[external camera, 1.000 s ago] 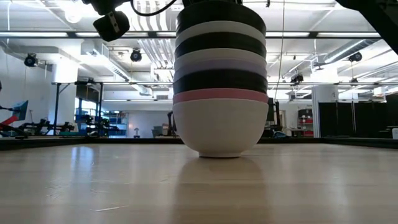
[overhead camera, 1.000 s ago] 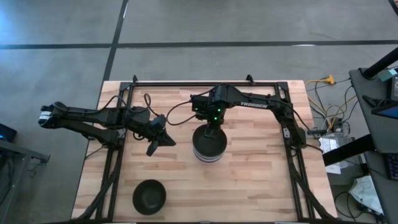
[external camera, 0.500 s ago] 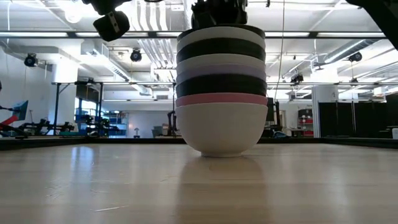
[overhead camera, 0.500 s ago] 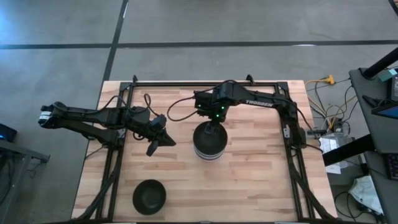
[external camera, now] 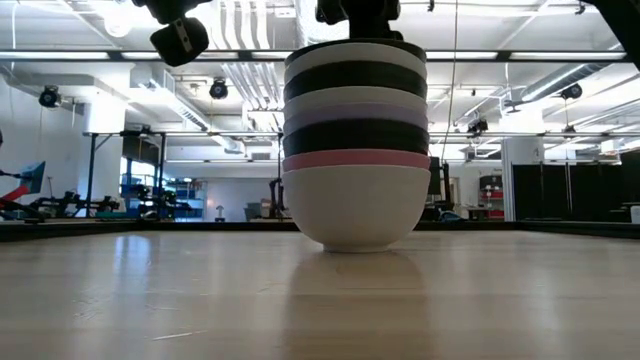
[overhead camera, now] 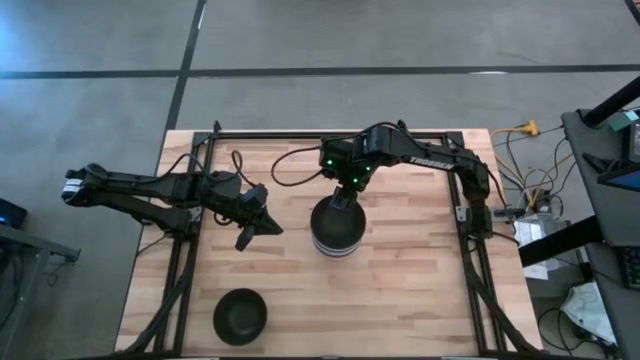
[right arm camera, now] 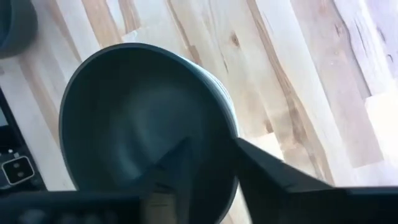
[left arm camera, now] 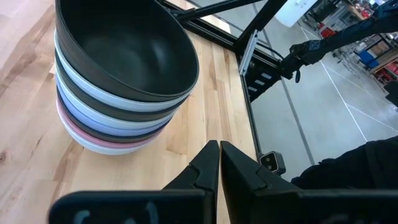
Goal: Nest bowls inside each other
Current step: Stack the black bowl on the white bowl
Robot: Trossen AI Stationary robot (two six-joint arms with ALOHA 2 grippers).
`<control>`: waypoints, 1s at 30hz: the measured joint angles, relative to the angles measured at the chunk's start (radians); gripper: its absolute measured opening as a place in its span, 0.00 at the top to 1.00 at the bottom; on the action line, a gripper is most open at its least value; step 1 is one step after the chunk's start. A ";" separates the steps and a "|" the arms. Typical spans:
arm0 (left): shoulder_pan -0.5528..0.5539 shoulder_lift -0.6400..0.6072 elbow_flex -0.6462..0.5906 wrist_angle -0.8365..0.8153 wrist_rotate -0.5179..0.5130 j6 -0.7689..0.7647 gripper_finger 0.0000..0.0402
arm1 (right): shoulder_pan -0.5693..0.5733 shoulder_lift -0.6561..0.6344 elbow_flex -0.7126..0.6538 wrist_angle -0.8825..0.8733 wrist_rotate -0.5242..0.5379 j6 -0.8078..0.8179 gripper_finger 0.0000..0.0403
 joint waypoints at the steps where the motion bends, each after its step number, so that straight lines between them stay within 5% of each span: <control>1: 0.000 0.000 0.000 0.000 0.000 0.000 1.00 | 0.000 0.000 -0.001 0.000 0.000 -0.002 0.81; 5: 0.000 0.000 0.000 0.001 0.000 0.000 1.00 | -0.001 0.006 -0.002 0.001 0.001 -0.025 0.96; 30: 0.000 0.000 0.000 0.006 0.000 -0.004 1.00 | 0.002 0.031 -0.063 -0.001 0.027 -0.012 0.98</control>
